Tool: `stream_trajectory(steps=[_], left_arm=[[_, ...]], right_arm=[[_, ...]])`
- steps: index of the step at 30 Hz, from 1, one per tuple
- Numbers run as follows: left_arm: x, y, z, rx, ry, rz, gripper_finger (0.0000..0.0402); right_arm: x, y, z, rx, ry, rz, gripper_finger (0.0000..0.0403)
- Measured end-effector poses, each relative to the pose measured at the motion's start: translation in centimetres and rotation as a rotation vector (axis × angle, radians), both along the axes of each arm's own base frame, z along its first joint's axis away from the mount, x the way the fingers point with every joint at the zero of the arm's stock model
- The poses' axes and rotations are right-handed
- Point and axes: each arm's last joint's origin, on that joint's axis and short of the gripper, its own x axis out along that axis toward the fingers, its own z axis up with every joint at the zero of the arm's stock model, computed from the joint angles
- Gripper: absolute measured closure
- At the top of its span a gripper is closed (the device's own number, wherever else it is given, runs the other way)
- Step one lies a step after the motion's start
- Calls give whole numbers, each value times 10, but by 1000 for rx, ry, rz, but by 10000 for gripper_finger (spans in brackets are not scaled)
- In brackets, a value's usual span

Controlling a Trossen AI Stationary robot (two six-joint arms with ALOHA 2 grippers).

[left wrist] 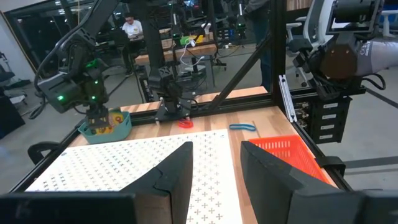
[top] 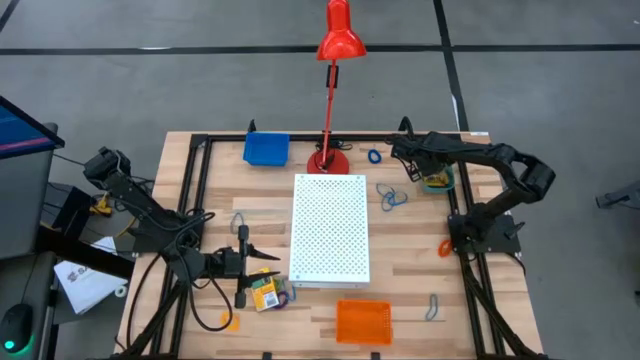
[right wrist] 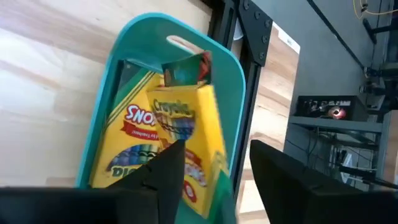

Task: Pick & Place Office Desk Supplies
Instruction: Put the yellow crayon box into the green bin

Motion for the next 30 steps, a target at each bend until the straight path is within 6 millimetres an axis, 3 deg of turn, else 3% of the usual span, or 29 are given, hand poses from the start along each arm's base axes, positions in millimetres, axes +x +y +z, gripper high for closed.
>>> stream_trajectory(steps=[20,25,30], left_arm=[[0,0,-3,6,7,0,275],[-1,1,-5,18,20,0,275],[-2,2,-13,7,82,10,275]], right_arm=[[6,-1,-1,-28,-66,1,235],[16,13,7,-44,-137,71,236],[22,41,31,-73,-287,174,235]])
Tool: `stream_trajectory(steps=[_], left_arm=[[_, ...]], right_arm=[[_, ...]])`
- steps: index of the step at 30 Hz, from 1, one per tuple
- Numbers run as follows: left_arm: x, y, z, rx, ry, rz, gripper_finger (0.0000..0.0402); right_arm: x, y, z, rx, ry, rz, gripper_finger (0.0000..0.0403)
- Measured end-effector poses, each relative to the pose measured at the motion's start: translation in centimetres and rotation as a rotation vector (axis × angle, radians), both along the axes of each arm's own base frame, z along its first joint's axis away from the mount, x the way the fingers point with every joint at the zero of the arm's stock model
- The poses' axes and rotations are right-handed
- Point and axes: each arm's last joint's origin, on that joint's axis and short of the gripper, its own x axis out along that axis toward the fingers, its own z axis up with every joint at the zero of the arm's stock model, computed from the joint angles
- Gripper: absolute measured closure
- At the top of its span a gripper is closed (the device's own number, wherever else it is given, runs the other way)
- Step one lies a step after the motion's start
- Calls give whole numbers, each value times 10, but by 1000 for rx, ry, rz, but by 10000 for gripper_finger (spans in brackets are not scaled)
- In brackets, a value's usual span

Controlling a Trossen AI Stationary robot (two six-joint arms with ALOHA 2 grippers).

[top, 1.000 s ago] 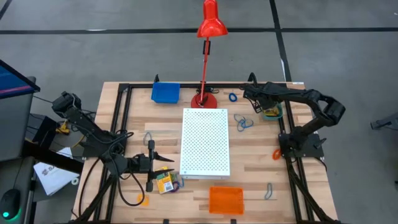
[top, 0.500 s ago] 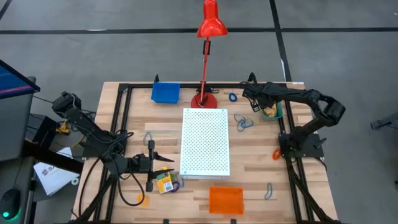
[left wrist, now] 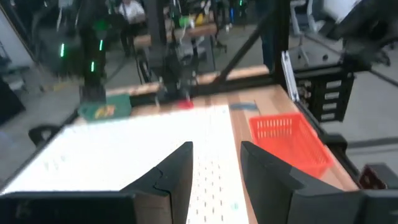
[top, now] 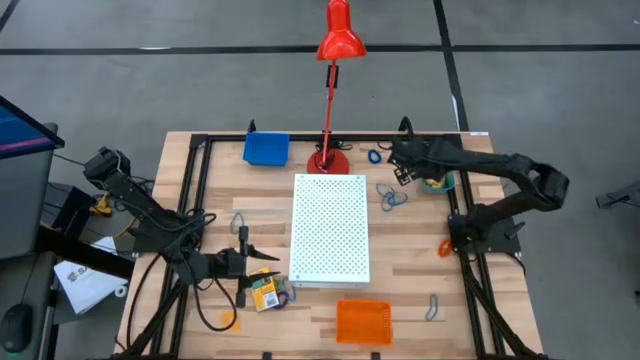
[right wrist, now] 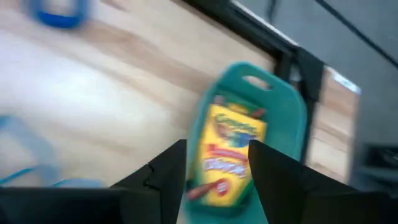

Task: Pick & Place Office Desk Supplies
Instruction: Put the yellow crayon box into the green bin

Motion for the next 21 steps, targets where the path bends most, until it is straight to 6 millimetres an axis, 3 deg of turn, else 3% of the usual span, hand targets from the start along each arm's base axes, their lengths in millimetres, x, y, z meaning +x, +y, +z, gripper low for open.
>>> stream_trajectory(steps=[5,12,16,21], left_arm=[[-4,3,-12,-101,112,12,271],[-19,34,-29,-319,310,252,241],[-24,48,-40,-355,418,365,218],[-24,65,-59,-420,578,356,185]], right_arm=[[3,44,29,-5,-236,160,234],[0,103,58,4,-535,380,235],[-1,125,65,19,-622,469,235],[4,139,65,36,-657,537,235]])
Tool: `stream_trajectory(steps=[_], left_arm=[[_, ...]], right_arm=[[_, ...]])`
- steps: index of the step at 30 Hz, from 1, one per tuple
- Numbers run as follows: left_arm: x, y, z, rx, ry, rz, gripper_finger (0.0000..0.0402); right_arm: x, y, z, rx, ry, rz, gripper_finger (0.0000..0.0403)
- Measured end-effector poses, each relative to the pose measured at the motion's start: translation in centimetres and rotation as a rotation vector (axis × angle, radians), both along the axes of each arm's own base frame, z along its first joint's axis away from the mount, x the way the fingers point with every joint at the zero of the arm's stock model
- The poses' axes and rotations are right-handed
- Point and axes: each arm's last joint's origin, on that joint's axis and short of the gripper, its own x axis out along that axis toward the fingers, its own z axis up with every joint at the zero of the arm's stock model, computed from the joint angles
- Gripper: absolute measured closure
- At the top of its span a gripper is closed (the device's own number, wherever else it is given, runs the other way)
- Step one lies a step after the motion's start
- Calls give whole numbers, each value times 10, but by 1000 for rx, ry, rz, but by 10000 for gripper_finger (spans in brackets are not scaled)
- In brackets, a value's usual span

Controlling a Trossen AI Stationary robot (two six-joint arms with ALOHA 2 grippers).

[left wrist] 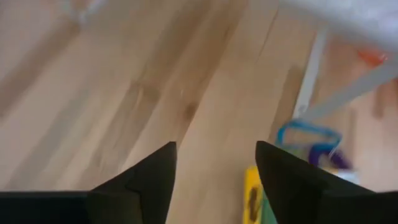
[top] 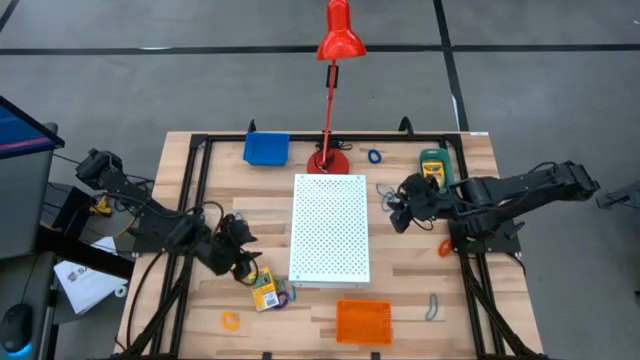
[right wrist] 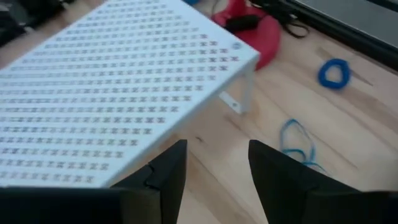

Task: Pick & Place Office Desk Supplies
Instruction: Put the yellow crayon box into the green bin

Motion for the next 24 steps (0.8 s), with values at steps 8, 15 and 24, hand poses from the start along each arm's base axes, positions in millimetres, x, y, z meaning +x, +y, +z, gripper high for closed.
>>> stream_trajectory(steps=[8,15,24], left_arm=[[-13,33,-36,-278,52,-120,141],[-28,54,-55,-531,-57,-229,137],[-35,61,-81,-627,-60,-242,139]], right_arm=[[8,13,-4,2,-8,53,235],[10,21,-3,24,-38,85,235],[8,31,-3,49,-57,113,235]])
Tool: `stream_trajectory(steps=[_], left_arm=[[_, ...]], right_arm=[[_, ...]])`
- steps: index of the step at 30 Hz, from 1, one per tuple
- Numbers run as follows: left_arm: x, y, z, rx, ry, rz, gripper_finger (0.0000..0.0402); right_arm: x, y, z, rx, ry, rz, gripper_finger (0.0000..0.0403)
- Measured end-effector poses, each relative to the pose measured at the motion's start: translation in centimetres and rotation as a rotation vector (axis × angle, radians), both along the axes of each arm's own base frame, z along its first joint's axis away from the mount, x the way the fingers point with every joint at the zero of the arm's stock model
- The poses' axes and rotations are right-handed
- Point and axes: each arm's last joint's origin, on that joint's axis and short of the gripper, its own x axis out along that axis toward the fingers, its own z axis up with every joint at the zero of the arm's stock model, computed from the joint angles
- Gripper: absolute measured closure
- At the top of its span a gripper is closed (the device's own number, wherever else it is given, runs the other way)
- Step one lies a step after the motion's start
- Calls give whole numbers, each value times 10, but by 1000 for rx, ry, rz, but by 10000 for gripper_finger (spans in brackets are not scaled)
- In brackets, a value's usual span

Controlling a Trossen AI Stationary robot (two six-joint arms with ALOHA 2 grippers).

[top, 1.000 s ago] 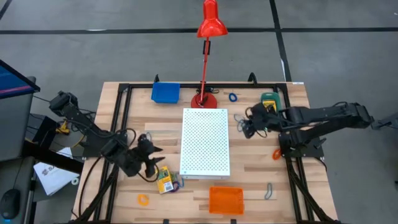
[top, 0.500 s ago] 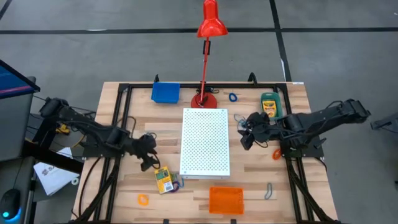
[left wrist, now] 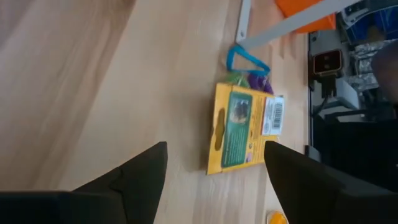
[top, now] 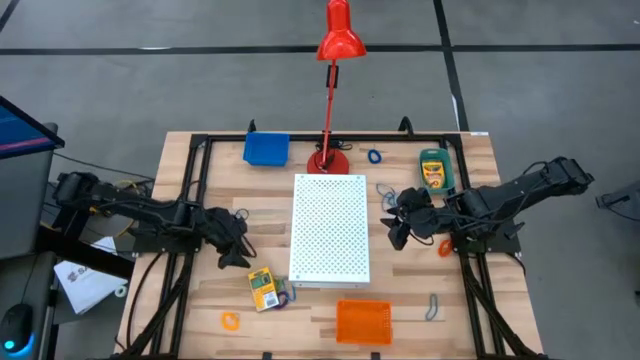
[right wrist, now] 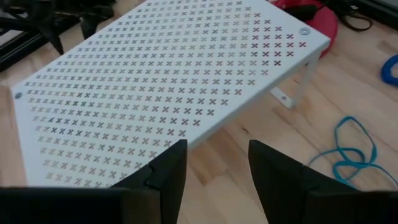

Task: Pick & Place Office Desk Supplies
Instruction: Put the yellow crayon box into the green bin

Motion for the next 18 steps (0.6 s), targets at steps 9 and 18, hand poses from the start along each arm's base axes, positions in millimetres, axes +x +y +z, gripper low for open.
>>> stream_trajectory(steps=[9,18], left_arm=[[9,-3,-8,-38,13,7,138],[21,-8,-21,-67,46,10,138]], right_arm=[[2,2,2,14,-23,26,235],[3,3,3,-2,-23,58,235]])
